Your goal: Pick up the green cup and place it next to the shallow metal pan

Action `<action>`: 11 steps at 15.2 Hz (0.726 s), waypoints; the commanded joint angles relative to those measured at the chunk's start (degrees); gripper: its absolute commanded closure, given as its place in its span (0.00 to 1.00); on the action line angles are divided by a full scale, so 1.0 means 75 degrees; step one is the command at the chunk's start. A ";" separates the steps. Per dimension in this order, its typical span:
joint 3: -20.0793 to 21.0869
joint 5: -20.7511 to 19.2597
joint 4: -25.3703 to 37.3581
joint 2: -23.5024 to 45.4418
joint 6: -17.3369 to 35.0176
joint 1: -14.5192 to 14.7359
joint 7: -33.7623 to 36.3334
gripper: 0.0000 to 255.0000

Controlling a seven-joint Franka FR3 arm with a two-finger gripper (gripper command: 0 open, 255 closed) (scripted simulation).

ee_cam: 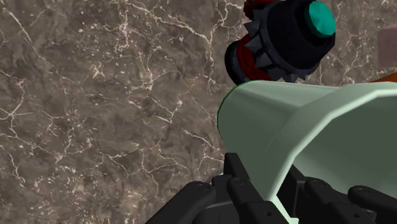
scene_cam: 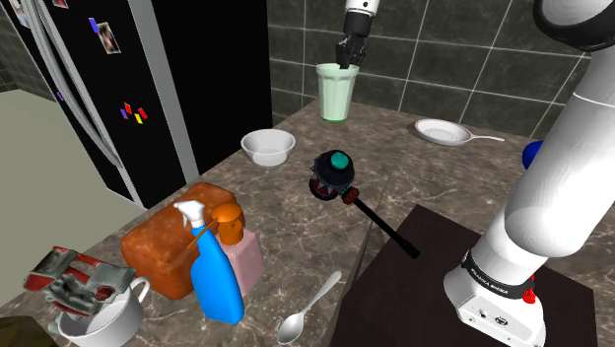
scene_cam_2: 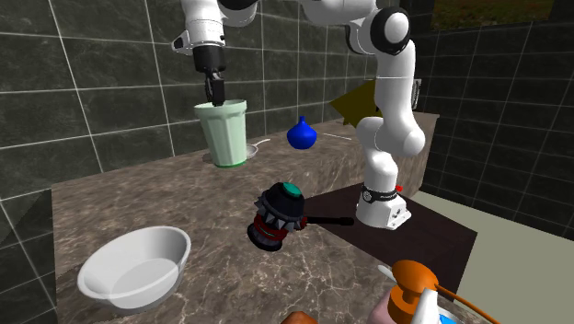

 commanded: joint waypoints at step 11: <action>-0.1017 -0.0059 0.0380 0.0260 -0.0543 -0.1130 -0.2083 1.00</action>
